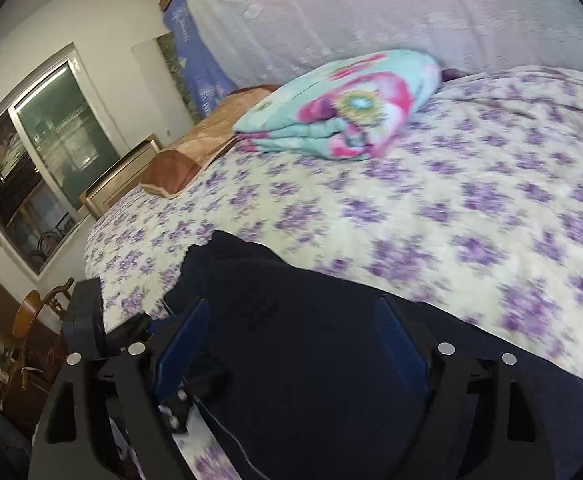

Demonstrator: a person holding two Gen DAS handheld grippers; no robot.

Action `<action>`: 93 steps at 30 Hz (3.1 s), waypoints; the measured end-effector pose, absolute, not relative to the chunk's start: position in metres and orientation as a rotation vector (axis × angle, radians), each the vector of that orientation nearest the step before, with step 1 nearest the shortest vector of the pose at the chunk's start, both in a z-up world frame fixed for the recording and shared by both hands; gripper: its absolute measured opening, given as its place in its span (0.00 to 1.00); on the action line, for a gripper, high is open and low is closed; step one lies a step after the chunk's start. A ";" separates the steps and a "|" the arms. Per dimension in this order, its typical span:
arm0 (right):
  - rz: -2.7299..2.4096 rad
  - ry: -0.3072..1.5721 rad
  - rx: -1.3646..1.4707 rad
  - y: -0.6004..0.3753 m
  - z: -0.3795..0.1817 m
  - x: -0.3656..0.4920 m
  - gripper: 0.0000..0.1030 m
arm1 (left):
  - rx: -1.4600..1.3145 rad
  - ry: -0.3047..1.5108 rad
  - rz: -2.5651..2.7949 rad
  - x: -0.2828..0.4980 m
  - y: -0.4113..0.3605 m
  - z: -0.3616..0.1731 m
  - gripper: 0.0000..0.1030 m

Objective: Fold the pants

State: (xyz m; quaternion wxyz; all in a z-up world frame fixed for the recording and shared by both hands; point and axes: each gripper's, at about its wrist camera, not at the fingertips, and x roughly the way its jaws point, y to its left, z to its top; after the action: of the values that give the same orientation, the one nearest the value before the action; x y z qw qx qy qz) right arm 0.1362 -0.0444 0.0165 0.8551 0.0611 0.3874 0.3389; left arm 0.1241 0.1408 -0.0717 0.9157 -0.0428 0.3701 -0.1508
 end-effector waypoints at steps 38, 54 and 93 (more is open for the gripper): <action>0.537 0.925 -0.029 -0.088 -0.070 0.055 0.96 | -0.596 0.598 -0.488 0.101 0.212 -0.065 0.96; 0.487 0.842 0.066 -0.150 -0.067 -0.005 0.96 | 0.104 0.797 -0.153 0.186 0.157 -0.059 0.96; -0.168 0.464 1.151 -0.477 -0.139 -0.125 0.25 | -0.463 0.638 -0.349 0.072 0.195 -0.058 0.95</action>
State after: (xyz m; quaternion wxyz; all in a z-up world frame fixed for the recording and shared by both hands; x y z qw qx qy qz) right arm -0.1255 -0.4768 -0.1393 0.8103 0.5386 0.2170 -0.0788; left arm 0.0718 0.1951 -0.0582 0.9085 -0.2244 0.3093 -0.1694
